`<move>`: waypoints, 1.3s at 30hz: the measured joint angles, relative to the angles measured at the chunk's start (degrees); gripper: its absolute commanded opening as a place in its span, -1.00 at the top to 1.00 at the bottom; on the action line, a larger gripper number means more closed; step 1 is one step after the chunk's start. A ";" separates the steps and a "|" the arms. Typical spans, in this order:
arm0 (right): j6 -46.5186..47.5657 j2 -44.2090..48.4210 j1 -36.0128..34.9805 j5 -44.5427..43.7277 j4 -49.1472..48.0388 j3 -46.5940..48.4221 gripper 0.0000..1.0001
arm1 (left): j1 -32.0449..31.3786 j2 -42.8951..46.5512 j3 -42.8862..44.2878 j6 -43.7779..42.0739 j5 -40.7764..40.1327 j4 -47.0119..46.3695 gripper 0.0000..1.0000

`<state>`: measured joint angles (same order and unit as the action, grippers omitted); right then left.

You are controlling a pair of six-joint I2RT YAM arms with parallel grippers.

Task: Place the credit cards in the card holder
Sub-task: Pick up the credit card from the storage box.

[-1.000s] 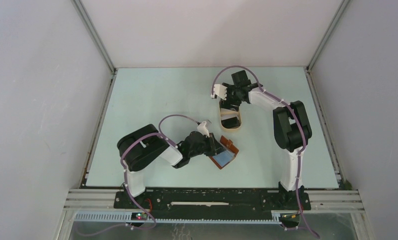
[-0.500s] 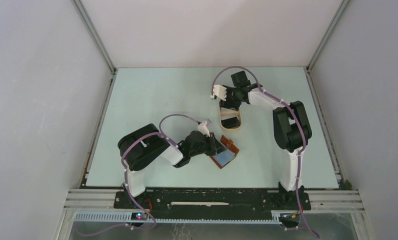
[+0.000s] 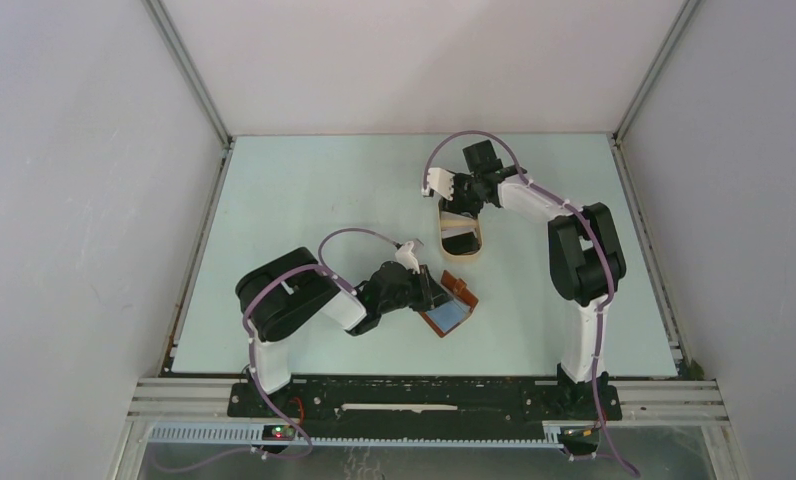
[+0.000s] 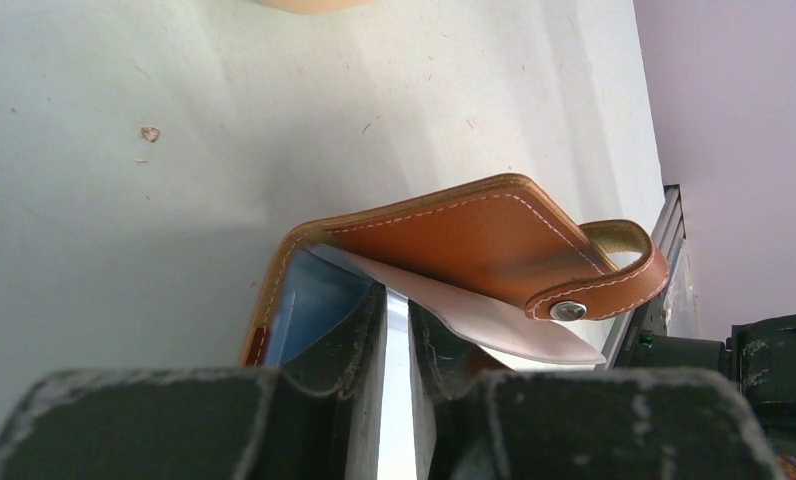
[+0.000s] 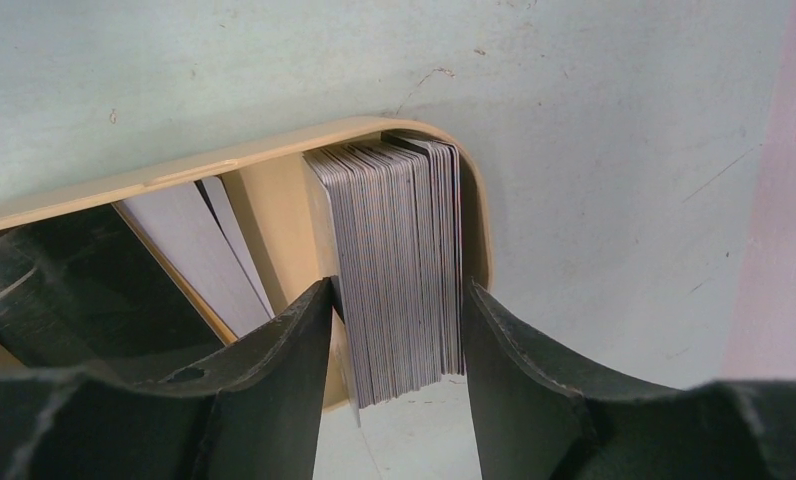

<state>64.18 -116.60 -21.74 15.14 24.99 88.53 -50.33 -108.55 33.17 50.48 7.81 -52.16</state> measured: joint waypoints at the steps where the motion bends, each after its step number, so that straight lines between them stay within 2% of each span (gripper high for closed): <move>1: -0.02 0.04 0.00 0.04 0.07 -0.02 -0.09 | 0.02 0.00 0.00 0.02 0.00 0.00 0.61; 9: 0.02 1.18 0.00 0.44 0.11 -1.22 0.00 | 0.04 -0.07 0.00 0.02 0.09 -0.04 0.61; 17: 0.00 1.25 0.02 0.42 0.11 -1.27 -0.01 | 0.09 -0.09 0.00 0.02 0.13 -0.11 0.61; 31: -0.17 1.33 1.46 0.11 -0.79 -1.25 -0.28 | 0.11 -0.11 0.00 0.02 0.28 -0.15 0.61; 39: -0.20 1.38 1.51 -0.26 -1.29 -1.25 -0.35 | 0.11 -0.11 0.00 0.02 0.28 -0.15 0.61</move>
<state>63.99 -115.22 -20.23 14.87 23.70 87.29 -50.22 -108.66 33.17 50.50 8.10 -52.31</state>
